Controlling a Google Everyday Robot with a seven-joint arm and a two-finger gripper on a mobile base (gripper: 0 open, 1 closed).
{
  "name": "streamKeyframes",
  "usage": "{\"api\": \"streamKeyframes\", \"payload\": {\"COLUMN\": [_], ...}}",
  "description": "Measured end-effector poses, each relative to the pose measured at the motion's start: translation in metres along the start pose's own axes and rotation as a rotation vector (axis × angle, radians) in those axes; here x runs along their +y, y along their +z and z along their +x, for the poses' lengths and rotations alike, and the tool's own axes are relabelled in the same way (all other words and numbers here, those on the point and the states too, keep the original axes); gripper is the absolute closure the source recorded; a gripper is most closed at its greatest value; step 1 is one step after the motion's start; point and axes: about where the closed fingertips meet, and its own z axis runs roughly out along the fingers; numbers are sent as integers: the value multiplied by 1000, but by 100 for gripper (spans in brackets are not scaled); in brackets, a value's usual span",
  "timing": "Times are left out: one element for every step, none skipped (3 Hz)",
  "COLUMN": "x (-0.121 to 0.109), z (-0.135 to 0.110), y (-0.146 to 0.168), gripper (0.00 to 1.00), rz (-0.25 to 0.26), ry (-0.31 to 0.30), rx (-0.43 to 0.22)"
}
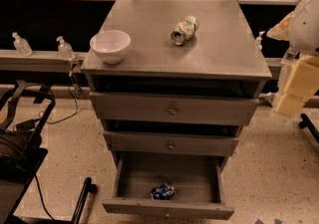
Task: Pick pepsi can from bottom drawer and place on counter
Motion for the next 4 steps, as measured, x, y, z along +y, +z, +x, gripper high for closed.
{"api": "streamKeyframes", "payload": {"x": [0, 5, 20, 20], "z": [0, -31, -79, -78], "y": [0, 38, 114, 112], "gripper": [0, 0, 0, 0], "rz": [0, -57, -107, -111], "ry": [0, -86, -235, -238], "rx": [0, -62, -123, -122]}}
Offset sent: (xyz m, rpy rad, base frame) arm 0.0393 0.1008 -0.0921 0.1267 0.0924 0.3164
